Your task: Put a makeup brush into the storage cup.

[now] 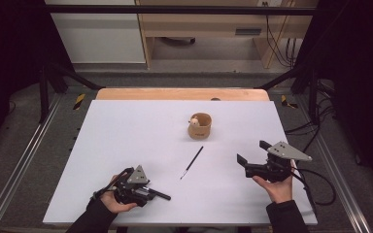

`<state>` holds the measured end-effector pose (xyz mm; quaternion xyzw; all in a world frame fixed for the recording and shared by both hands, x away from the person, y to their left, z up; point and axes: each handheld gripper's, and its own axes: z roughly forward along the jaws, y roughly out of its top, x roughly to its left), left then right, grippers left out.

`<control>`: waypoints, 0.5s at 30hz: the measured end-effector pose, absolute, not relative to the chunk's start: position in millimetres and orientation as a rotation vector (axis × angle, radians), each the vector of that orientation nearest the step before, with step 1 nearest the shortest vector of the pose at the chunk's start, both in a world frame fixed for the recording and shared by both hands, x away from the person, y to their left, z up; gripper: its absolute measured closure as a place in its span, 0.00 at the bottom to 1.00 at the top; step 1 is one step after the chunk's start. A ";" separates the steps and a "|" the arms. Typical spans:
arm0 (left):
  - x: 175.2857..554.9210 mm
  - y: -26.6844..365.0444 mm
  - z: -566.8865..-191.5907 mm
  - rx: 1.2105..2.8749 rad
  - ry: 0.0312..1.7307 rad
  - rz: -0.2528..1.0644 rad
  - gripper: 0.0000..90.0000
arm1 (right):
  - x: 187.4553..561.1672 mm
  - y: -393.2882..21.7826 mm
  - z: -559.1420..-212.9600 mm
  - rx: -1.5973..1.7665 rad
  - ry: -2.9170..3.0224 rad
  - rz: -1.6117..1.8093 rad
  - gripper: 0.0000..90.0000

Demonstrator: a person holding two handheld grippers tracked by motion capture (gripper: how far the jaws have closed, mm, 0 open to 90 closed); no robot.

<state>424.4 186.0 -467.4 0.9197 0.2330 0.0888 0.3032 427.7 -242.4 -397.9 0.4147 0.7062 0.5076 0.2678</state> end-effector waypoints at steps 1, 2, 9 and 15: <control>424.1 185.9 -467.2 2.441 0.619 0.239 0.48 | 427.7 -242.2 -398.0 1.121 1.905 1.370 0.05; 424.0 185.9 -467.0 2.443 0.619 0.242 0.48 | 427.7 -242.1 -398.0 1.123 1.907 1.369 0.05; 423.7 185.7 -465.8 2.448 0.633 0.234 0.51 | 428.0 -241.9 -398.4 1.123 1.907 1.365 0.06; 422.8 186.1 -464.4 2.459 0.629 0.232 0.58 | 427.9 -242.6 -397.9 1.124 1.902 1.369 0.06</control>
